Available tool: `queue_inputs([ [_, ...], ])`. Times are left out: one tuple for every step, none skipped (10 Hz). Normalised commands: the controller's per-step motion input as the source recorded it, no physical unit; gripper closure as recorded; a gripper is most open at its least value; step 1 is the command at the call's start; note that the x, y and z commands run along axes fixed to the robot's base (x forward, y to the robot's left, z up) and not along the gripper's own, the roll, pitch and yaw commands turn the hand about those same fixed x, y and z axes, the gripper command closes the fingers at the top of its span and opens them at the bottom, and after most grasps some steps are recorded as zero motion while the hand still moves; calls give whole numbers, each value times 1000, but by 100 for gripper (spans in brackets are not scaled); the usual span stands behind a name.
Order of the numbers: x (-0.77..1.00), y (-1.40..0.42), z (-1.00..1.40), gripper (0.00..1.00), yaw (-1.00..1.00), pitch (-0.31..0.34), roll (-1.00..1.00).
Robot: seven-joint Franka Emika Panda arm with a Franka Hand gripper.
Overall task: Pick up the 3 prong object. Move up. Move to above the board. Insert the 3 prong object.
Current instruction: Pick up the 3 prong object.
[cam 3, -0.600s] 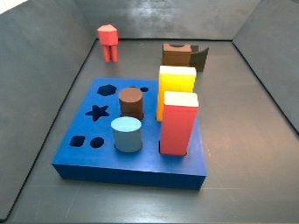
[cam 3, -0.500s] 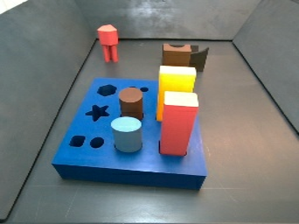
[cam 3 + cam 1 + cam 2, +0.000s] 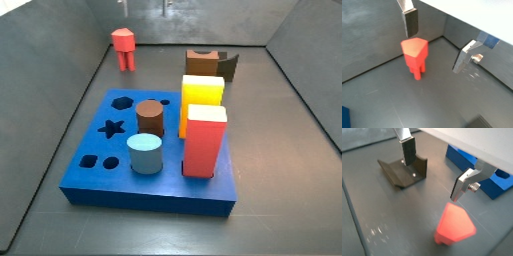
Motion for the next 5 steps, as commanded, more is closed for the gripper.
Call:
queue_inputs([
  [-903,-51,-131,0,317,-103,31],
  [-871,-40,-240,0,271,-164,80],
  [-803,-69,-289,0,280,-211,86],
  [-646,-131,-306,0,371,-249,113],
  [-443,-26,-331,0,429,-253,116],
])
